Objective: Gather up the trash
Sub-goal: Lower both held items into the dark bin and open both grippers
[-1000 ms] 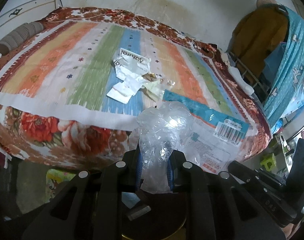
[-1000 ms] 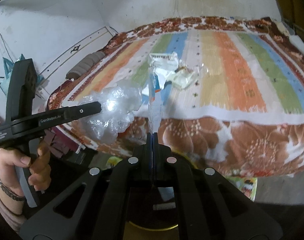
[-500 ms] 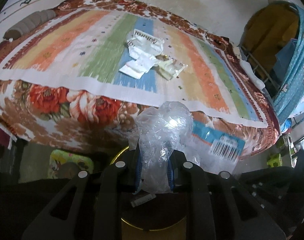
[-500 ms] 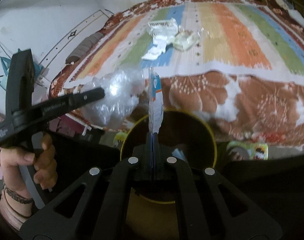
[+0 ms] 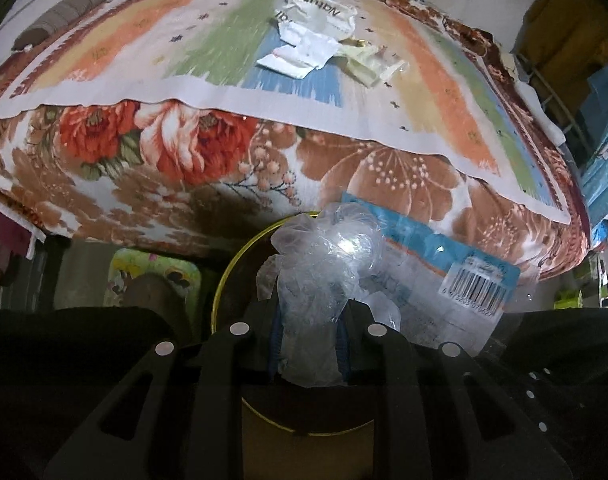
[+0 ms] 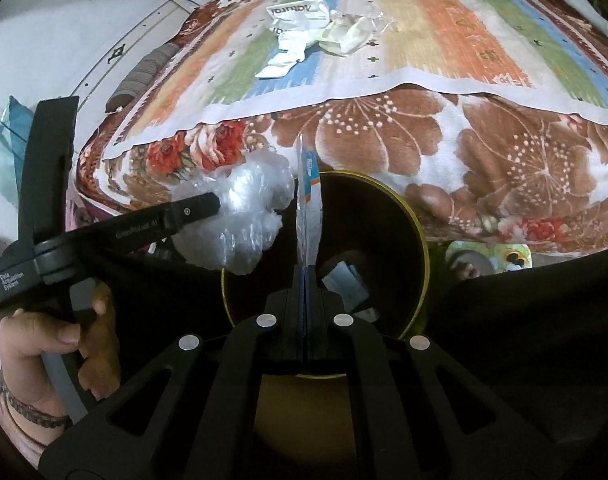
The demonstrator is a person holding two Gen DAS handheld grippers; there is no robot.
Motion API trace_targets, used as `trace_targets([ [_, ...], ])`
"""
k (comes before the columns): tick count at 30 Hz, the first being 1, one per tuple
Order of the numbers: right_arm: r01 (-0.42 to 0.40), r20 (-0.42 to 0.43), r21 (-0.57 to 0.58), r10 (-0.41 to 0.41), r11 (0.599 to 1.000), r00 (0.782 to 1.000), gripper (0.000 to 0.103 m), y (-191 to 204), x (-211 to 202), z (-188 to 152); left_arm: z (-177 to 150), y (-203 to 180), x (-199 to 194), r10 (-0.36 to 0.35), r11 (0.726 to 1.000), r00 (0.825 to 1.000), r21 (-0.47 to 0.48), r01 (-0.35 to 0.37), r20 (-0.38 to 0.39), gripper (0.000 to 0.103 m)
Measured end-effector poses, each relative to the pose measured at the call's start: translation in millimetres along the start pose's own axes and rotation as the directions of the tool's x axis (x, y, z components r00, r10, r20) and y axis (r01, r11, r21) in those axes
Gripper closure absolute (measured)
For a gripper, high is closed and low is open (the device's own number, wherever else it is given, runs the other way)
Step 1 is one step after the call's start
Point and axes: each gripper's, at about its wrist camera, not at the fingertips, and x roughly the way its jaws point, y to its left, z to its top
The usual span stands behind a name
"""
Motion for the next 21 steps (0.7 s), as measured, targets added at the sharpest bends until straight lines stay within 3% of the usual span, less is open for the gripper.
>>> trace_targets([
  [1,0.003,0.000,0.005,-0.003,1.000,1.000,0.101,-0.9,0.3,0.2,-0.2,0.7,1.4,-0.004,1.000,1.000,-0.007,0.004,-0.007,0.080],
  [3,0.008,-0.005,0.008,-0.008,1.000,1.000,0.087,-1.6,1.5,0.9,0.4,5.6,5.2,-0.043,0.998,0.999,-0.053,0.041,-0.031,0.069],
  [4,0.013,-0.001,0.008,-0.013,1.000,1.000,0.072,-1.3,1.4,1.0,0.6,8.9,7.3,-0.071,0.995,0.996,-0.079,0.068,-0.046,0.051],
  [5,0.014,0.008,0.001,-0.014,1.000,1.000,0.067,-0.3,-0.1,1.2,1.6,14.6,9.8,-0.096,0.989,0.993,-0.116,0.088,-0.063,0.042],
  [10,0.006,0.019,0.003,-0.006,1.000,1.000,0.062,-1.3,-2.0,2.6,4.0,23.5,5.7,-0.108,0.982,0.993,-0.161,0.100,-0.044,0.042],
  [21,0.016,0.021,-0.012,-0.016,1.000,1.000,0.047,1.4,1.1,20.2,27.2,39.3,3.2,-0.024,0.980,0.998,-0.197,0.013,-0.055,0.039],
])
